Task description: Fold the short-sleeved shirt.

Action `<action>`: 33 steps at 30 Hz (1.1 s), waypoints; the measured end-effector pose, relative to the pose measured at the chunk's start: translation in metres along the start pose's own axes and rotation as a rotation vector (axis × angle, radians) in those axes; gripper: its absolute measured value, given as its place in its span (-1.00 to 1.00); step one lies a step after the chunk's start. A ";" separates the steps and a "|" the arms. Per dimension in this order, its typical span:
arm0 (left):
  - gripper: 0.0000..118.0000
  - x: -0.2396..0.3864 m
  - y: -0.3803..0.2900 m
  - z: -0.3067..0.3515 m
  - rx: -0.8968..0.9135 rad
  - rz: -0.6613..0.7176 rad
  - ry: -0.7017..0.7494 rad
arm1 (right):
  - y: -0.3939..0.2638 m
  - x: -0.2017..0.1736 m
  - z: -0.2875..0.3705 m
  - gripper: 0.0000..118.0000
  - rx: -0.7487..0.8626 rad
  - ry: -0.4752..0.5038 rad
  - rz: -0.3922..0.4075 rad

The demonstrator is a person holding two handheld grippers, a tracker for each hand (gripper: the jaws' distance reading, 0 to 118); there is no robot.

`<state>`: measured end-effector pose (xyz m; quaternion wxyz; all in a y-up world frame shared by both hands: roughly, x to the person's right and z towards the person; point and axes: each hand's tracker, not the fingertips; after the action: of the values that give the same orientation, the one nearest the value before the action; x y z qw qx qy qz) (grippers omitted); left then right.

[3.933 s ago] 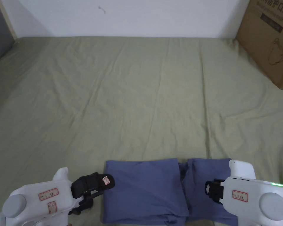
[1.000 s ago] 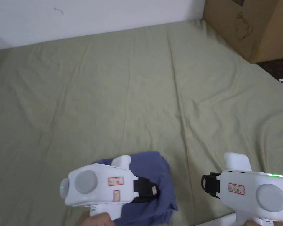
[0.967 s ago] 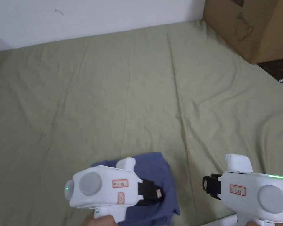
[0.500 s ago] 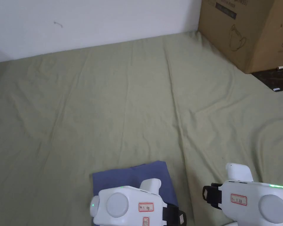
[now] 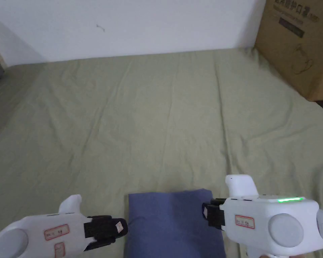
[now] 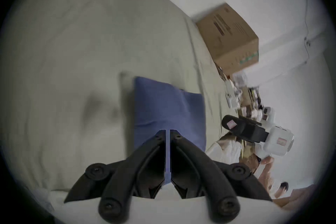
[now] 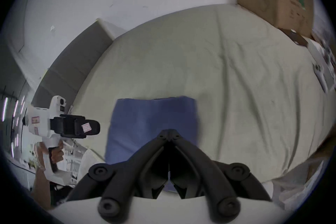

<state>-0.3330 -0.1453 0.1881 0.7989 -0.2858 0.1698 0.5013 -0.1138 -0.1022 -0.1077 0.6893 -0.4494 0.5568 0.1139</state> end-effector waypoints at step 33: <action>-0.66 -0.044 0.004 -0.111 -0.149 0.283 -0.293 | -0.007 0.004 -0.069 -1.00 -0.157 0.015 -0.092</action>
<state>-0.3542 -0.2447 0.1249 0.7134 -0.2418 0.0528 0.6556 -0.1535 -0.1591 -0.1055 0.6521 -0.5279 0.5303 0.1220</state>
